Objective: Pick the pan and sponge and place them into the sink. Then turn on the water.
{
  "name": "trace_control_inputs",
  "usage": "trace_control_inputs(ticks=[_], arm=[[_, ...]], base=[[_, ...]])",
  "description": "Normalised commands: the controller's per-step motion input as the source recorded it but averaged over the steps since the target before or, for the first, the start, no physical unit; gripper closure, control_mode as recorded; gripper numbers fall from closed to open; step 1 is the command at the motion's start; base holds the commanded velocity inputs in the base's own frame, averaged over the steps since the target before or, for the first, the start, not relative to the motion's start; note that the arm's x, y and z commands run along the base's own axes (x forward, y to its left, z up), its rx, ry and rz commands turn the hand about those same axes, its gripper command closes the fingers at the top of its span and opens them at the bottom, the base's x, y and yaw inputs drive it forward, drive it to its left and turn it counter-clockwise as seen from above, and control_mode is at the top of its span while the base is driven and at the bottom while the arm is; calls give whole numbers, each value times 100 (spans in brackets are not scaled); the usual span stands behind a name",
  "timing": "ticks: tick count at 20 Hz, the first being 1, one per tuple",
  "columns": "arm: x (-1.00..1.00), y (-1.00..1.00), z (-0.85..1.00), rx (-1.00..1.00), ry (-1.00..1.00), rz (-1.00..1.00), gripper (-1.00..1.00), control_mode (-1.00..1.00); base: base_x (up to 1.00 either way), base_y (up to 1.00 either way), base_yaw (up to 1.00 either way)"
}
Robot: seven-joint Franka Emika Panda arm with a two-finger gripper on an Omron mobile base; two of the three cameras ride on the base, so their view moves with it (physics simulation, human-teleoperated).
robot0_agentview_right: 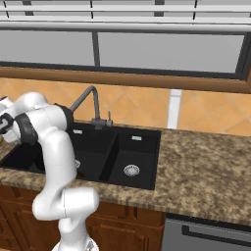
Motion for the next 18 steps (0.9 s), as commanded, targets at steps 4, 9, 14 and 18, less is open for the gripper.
trace_control_inputs(ticks=[4,9,14,18], arm=[[-29,48,53,18,-1,-45,-100,-100],[-33,62,25,16,-7,-46,-100,-100],[-11,62,12,15,-3,-40,-100,-100],[5,51,5,5,2,-19,-100,-100]], base=[[0,0,0],[0,0,0],[0,0,0],[0,0,0]])
